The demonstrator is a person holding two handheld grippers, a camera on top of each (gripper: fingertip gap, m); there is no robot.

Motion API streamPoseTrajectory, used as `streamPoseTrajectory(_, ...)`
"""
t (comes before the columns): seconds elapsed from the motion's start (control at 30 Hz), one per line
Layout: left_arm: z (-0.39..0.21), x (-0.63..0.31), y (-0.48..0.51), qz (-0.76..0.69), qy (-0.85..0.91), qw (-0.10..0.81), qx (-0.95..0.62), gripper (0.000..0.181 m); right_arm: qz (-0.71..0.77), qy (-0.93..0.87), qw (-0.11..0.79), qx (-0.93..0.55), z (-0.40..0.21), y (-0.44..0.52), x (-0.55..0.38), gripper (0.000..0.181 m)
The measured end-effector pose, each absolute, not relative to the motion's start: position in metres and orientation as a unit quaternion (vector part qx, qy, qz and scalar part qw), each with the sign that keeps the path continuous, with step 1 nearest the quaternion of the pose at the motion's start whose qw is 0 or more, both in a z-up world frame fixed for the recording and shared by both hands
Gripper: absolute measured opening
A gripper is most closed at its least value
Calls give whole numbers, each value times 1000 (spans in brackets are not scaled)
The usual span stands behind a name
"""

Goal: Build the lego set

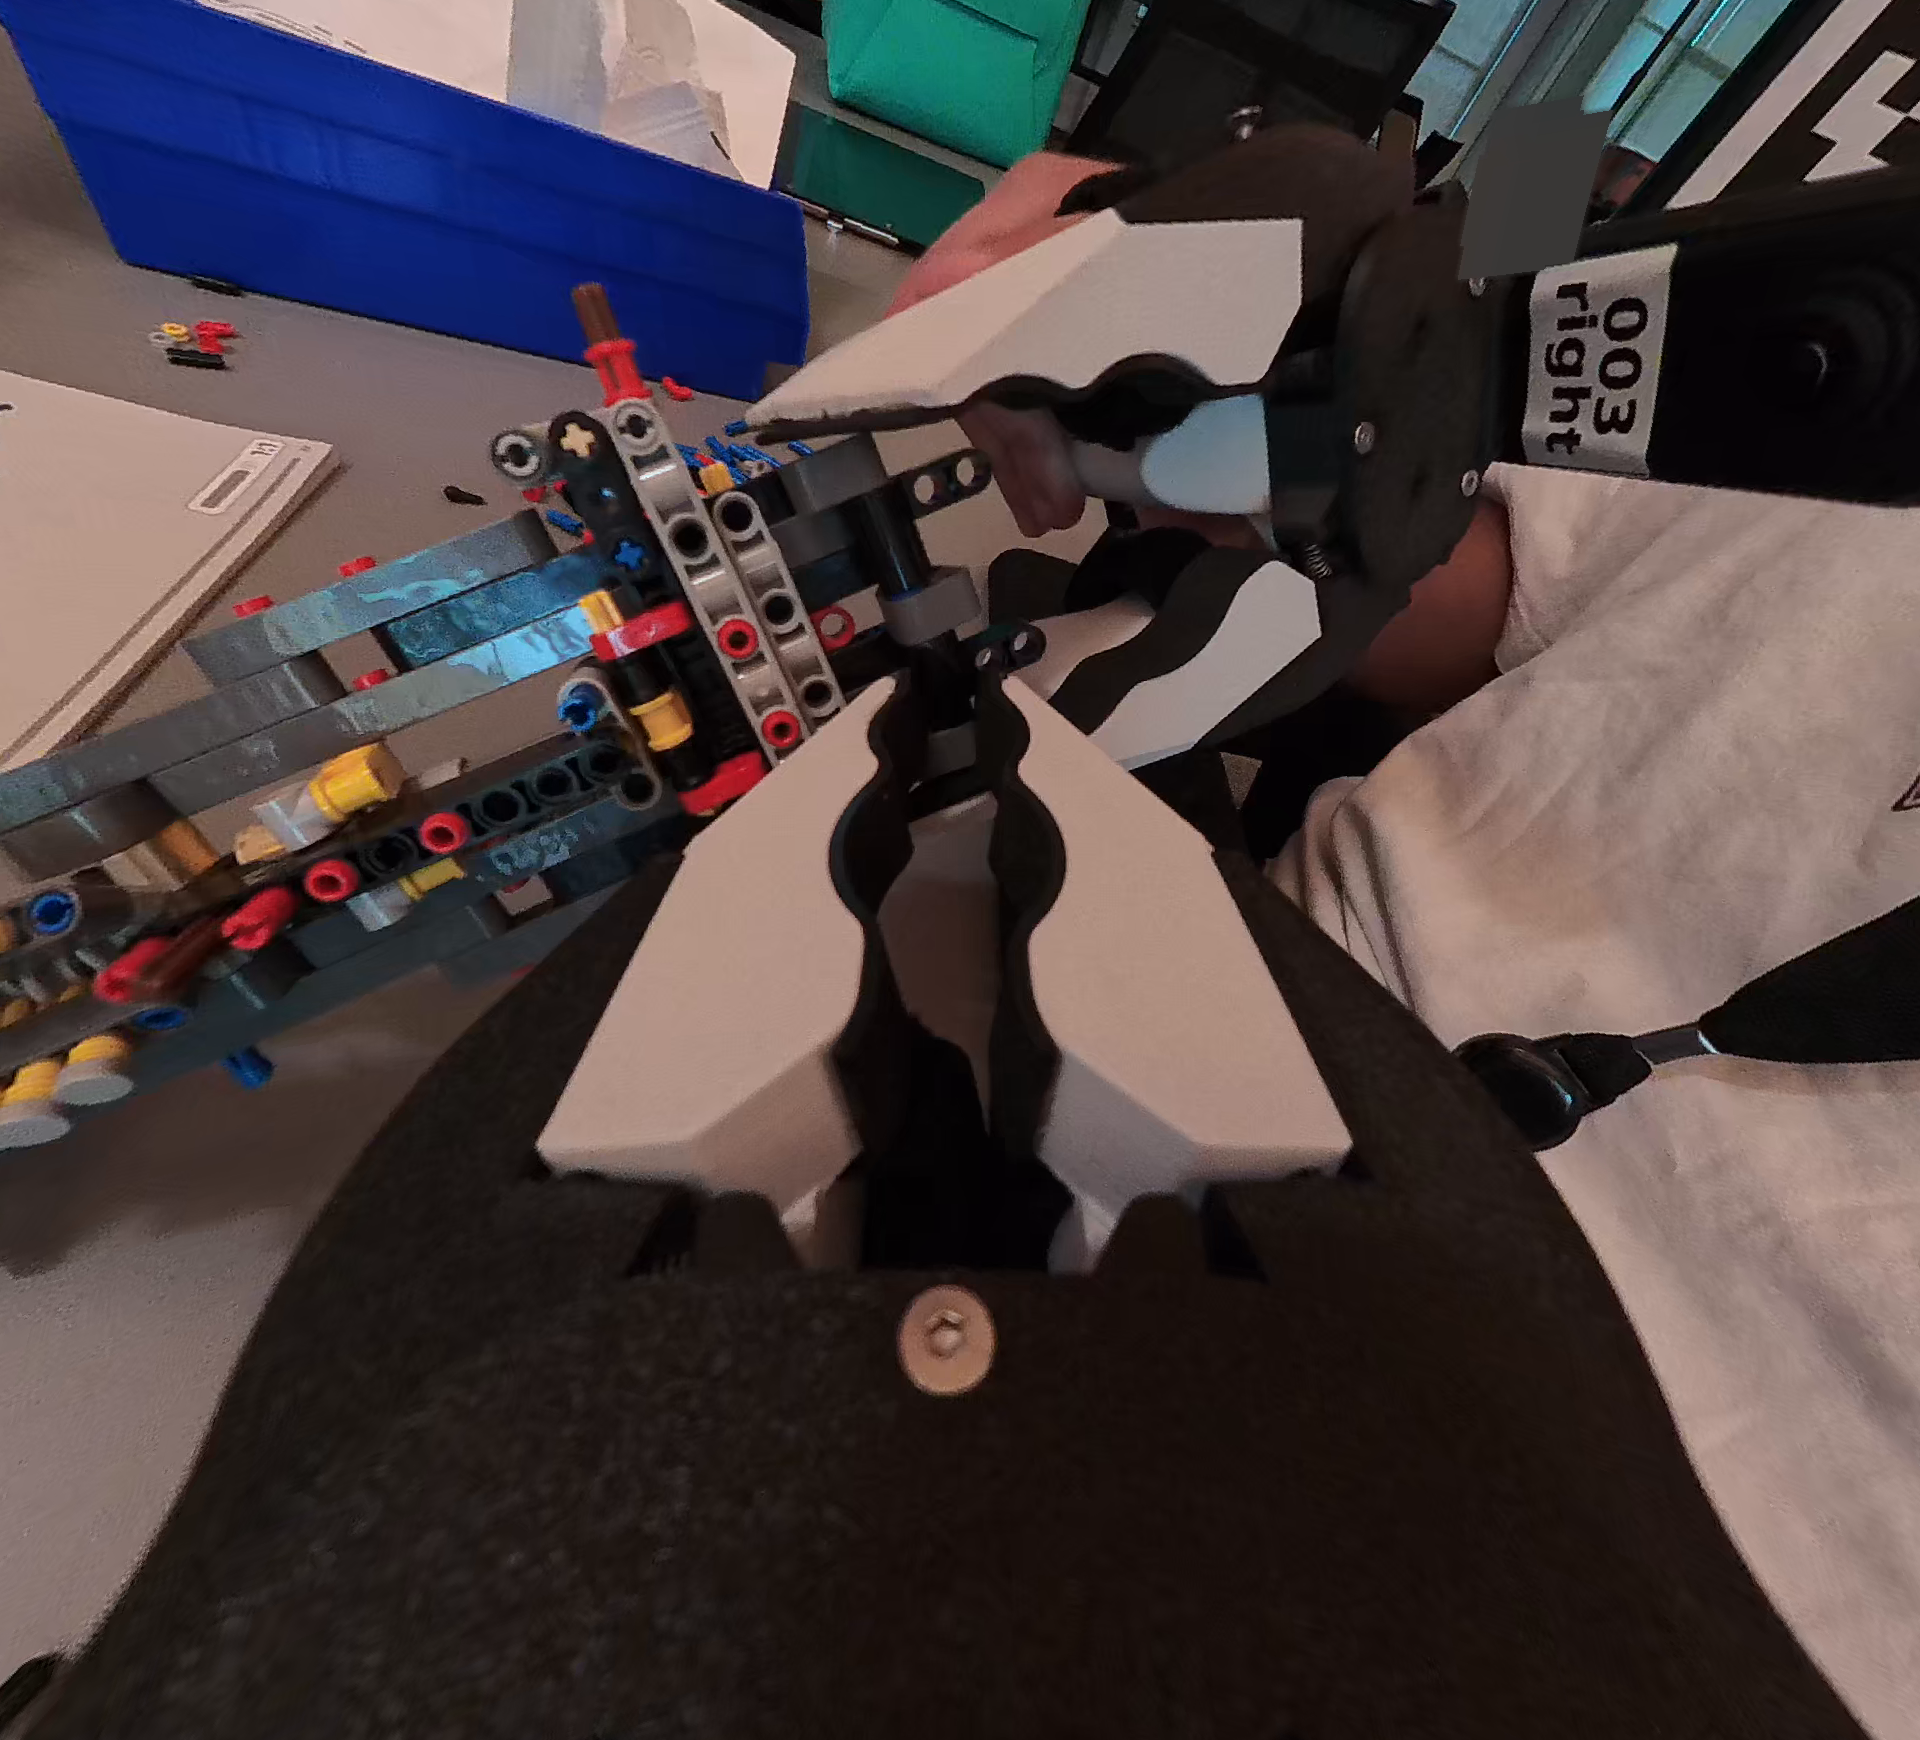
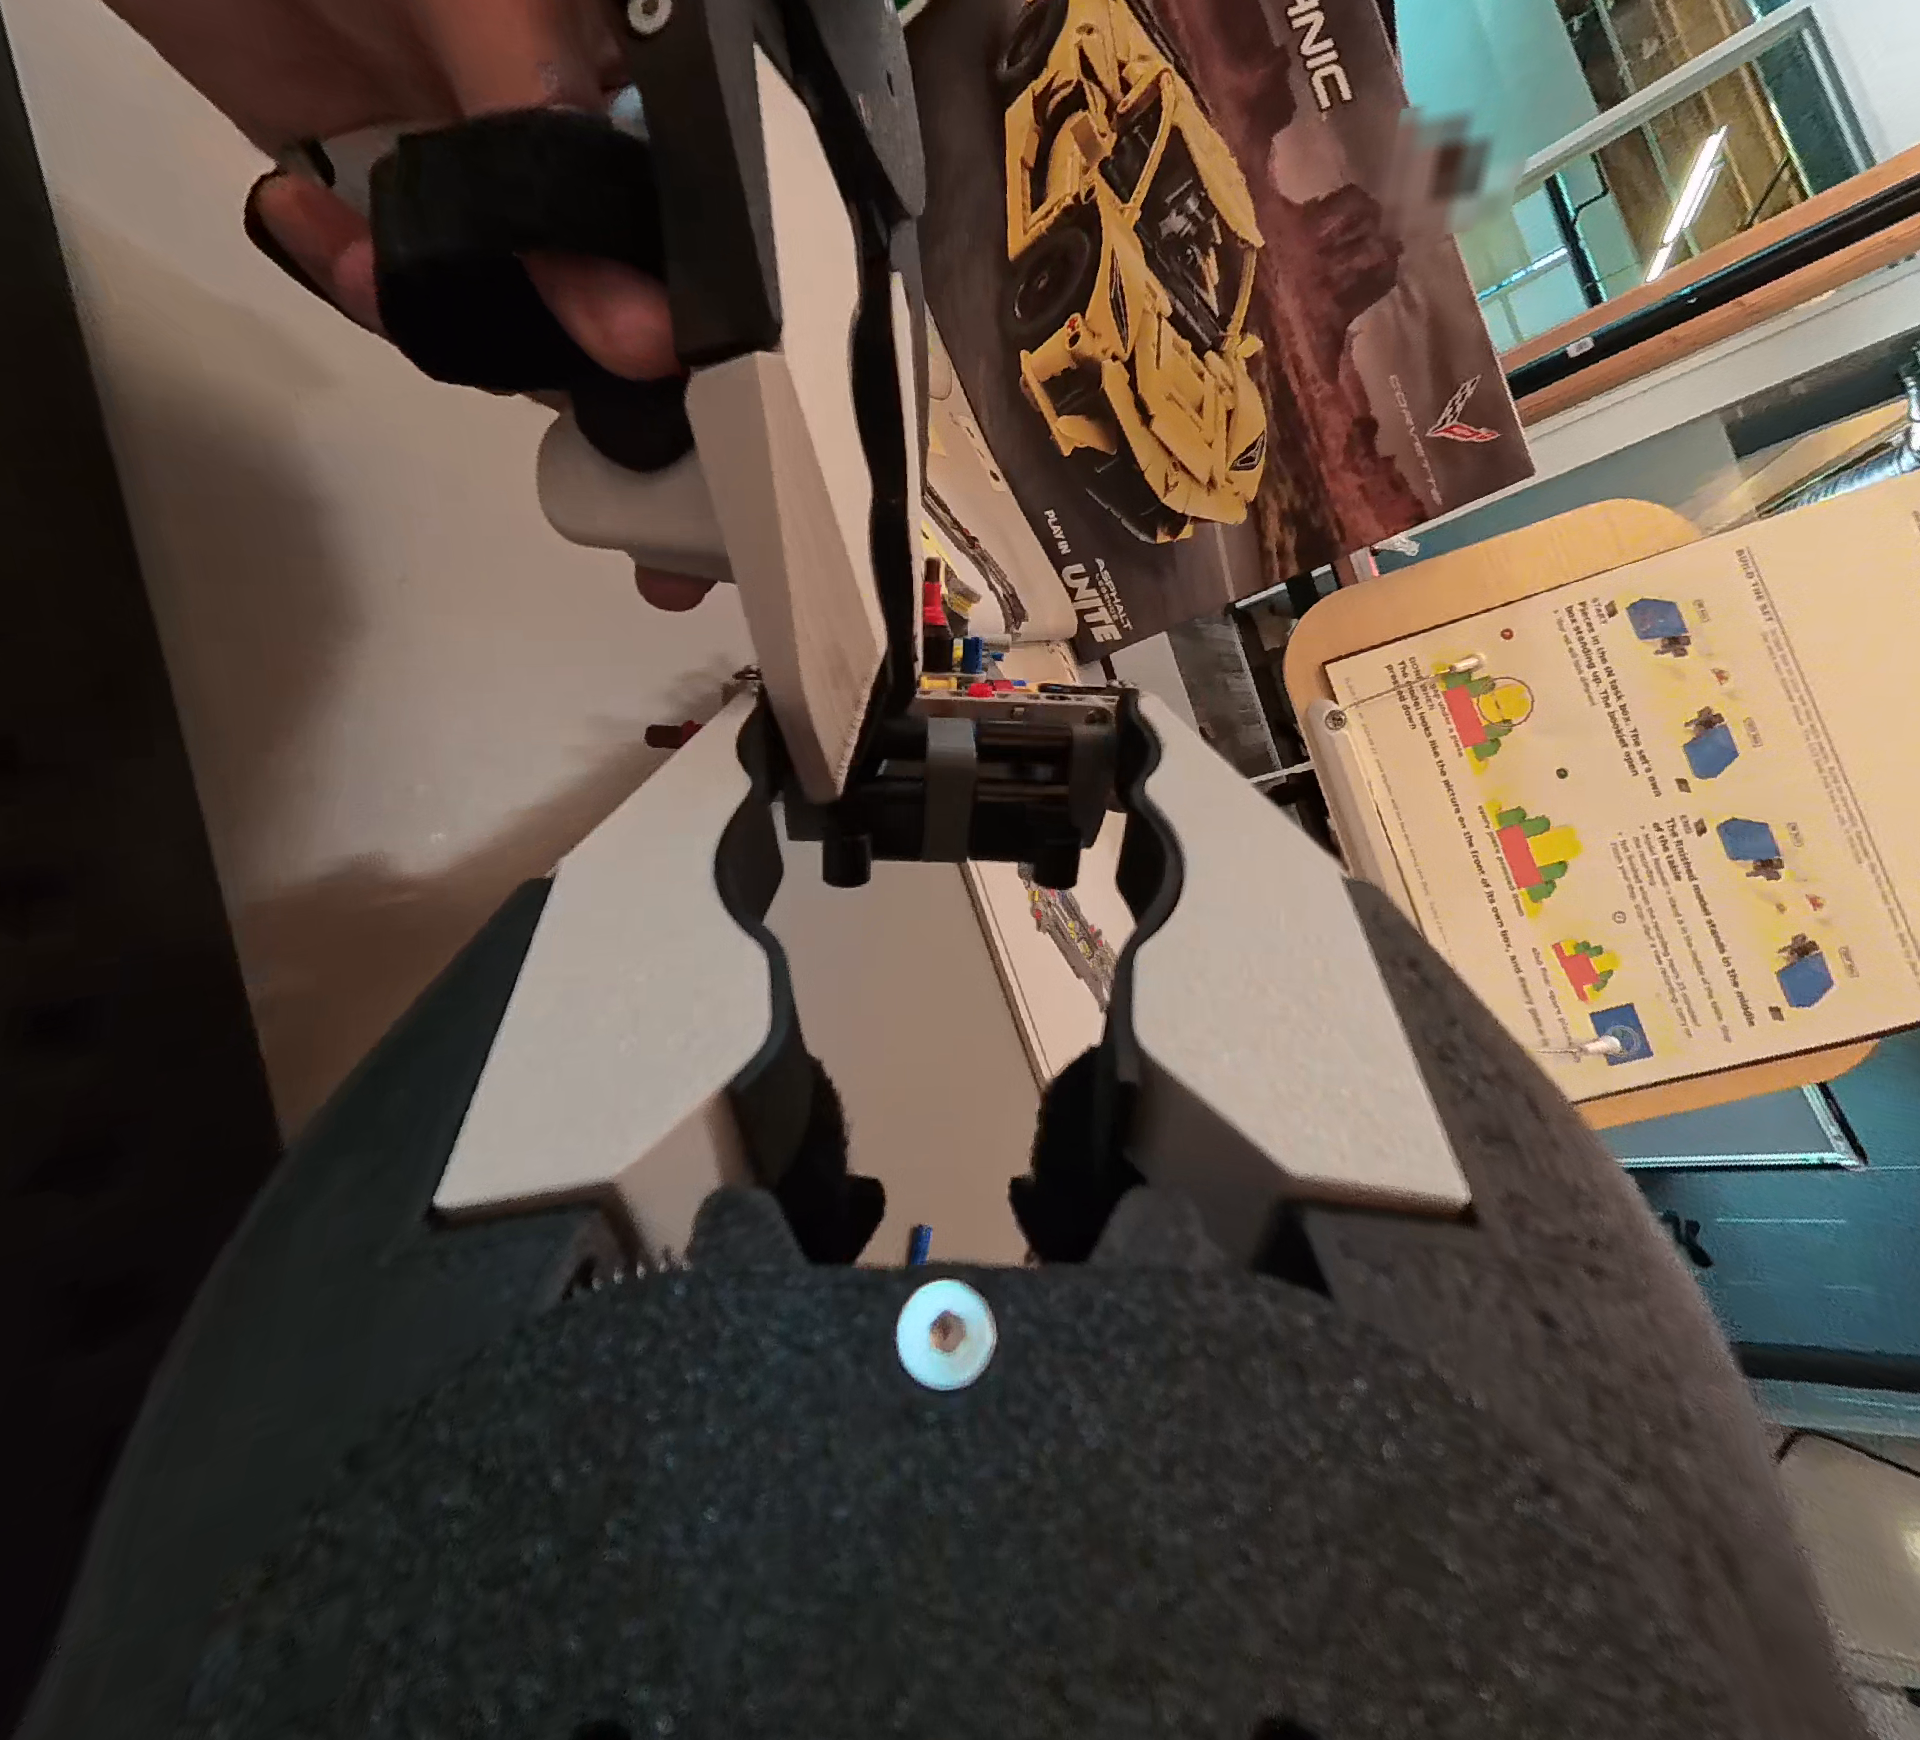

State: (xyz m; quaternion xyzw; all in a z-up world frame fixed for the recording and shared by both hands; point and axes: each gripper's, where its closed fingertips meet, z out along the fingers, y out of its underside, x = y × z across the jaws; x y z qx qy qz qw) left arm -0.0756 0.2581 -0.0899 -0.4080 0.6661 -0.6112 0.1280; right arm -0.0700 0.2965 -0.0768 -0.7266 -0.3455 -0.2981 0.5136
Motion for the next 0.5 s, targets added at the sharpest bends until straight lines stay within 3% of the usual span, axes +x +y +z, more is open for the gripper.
streamPoseTrajectory(0.37, -90, -79, 258, -626, 660, 104, -402, 8, -252, -315, 533, -744, -80, 297, -73, 62)
streamPoseTrajectory(0.5, -88, -86, 256, -633, 661, 103, -389, 8, -152, -290, 548, -770, -70, 280, -73, 69)
